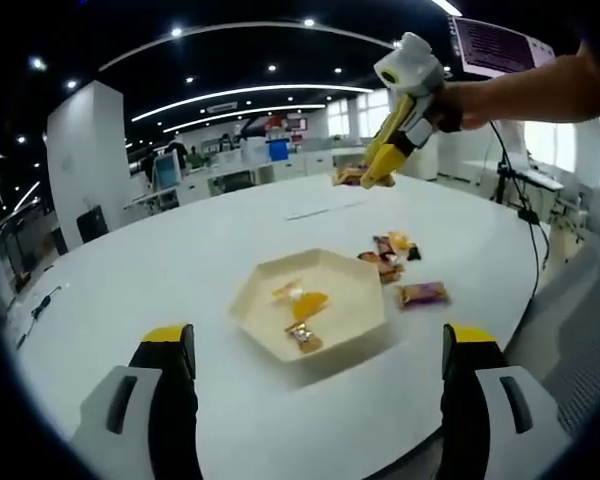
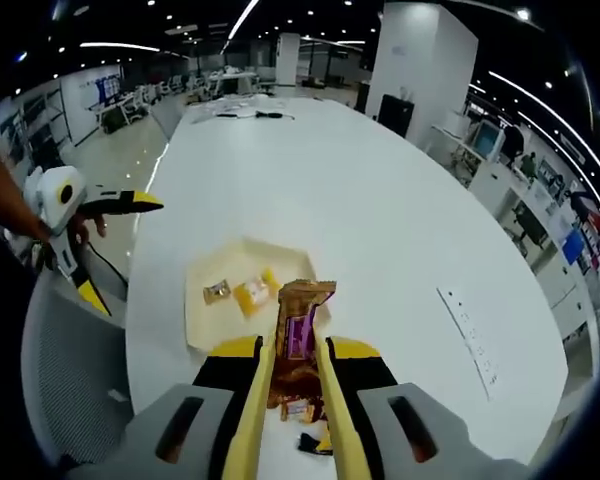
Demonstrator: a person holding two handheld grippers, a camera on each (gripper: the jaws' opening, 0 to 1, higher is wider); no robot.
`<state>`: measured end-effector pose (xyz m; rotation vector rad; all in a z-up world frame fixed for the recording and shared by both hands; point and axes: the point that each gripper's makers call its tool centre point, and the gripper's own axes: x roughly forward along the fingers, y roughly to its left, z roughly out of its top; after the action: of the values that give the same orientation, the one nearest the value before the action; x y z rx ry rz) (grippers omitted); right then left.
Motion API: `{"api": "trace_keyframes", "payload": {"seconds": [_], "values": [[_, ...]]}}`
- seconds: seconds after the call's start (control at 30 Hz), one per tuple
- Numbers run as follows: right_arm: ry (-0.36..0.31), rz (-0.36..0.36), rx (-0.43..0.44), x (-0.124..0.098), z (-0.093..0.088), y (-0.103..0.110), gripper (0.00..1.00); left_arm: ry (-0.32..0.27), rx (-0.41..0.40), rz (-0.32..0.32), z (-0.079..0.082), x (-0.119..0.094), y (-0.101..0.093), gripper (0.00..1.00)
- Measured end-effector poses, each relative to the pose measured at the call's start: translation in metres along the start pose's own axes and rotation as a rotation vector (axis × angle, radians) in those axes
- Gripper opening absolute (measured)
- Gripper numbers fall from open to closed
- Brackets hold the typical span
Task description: Place the target food into the container with the food tongs after gripping and lifting it, then release it inside without dropping or visibly crushing the food.
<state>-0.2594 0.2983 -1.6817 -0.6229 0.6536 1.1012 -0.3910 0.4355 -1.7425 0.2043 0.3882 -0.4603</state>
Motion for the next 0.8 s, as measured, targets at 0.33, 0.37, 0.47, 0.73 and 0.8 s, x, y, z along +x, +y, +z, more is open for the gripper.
{"api": "trace_keyframes", "payload": {"seconds": [0.33, 0.37, 0.47, 0.73, 0.8], "values": [[-0.003, 0.036, -0.033, 0.011, 0.035, 0.016, 0.23, 0.032, 0.008, -0.013, -0.005, 0.001, -0.004, 0.92], [-0.004, 0.038, -0.033, 0.012, 0.037, 0.017, 0.23, 0.035, 0.007, -0.01, -0.006, 0.001, -0.003, 0.92], [-0.007, 0.043, -0.034, 0.014, 0.044, 0.018, 0.23, 0.04, 0.003, -0.015, -0.007, 0.001, -0.004, 0.93], [-0.018, 0.055, -0.036, 0.019, 0.062, 0.026, 0.23, 0.049, 0.007, -0.018, -0.008, 0.001, -0.005, 0.93], [-0.02, 0.06, -0.044, 0.021, 0.066, 0.03, 0.23, 0.045, 0.004, -0.007, -0.008, 0.001, -0.003, 0.93]]}}
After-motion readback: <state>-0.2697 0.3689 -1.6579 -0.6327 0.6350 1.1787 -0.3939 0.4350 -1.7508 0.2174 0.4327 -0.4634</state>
